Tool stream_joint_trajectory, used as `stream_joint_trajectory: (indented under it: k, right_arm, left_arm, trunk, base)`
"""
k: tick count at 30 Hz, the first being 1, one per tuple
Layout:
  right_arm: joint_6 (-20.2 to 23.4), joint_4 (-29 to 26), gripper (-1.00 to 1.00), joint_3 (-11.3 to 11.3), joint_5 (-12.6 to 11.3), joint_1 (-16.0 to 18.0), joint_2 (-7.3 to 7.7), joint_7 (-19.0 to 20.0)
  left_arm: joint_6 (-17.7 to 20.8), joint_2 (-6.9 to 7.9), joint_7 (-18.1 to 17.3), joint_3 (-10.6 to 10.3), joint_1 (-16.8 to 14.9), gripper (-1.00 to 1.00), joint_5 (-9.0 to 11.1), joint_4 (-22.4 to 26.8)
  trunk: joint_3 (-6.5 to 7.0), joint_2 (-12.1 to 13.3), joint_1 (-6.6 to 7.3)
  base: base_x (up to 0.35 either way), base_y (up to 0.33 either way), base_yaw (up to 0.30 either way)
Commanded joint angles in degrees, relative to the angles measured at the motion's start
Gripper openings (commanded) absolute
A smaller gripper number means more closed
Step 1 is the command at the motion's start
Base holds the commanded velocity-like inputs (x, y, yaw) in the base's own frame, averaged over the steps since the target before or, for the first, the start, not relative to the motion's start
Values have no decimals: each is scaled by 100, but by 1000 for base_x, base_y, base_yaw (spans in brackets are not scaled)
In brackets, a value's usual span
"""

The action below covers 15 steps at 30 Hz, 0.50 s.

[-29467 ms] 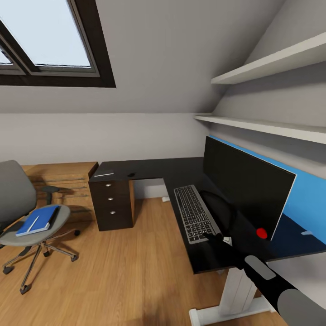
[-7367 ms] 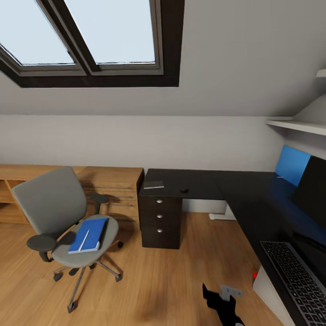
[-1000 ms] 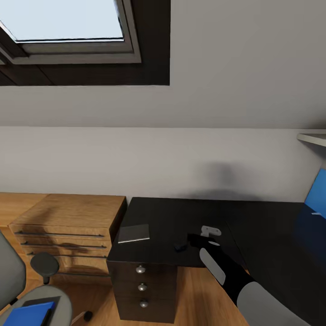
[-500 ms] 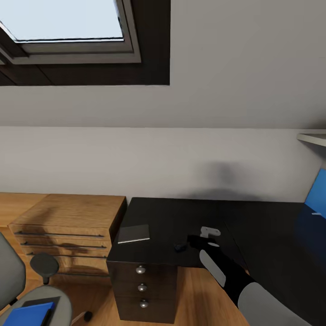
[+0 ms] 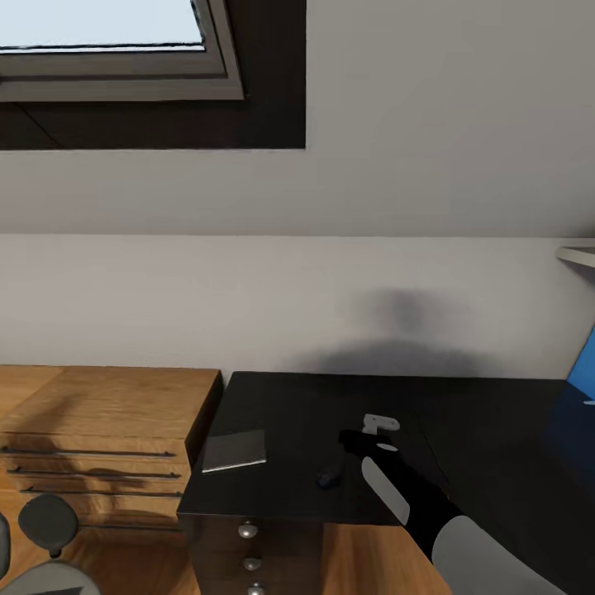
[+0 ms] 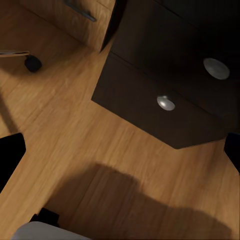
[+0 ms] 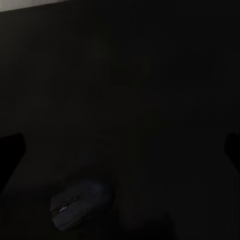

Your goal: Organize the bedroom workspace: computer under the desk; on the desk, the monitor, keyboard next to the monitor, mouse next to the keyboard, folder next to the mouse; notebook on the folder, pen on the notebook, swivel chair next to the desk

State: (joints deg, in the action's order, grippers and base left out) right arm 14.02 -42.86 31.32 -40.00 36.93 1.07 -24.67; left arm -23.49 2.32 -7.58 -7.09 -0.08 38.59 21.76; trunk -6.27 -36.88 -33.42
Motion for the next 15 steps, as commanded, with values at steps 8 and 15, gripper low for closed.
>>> stream_joint_trajectory:
  k: [8, 15]
  right_arm:
    - [23, 25, 100, 40, -42, 7, 2, -40]
    - [38, 221, 100, 88, -38, 9, -82, -37]
  left_arm:
    - [-16, 5, -15, -38, -1, 100, 57, 4]
    - [-22, 4, -21, -34, -1, 100, 53, 4]
  trunk:
    - [-14, -7, -5]
    - [-14, -7, -5]
  base:
    - [235, 0, -13]
    - [50, 0, -2]
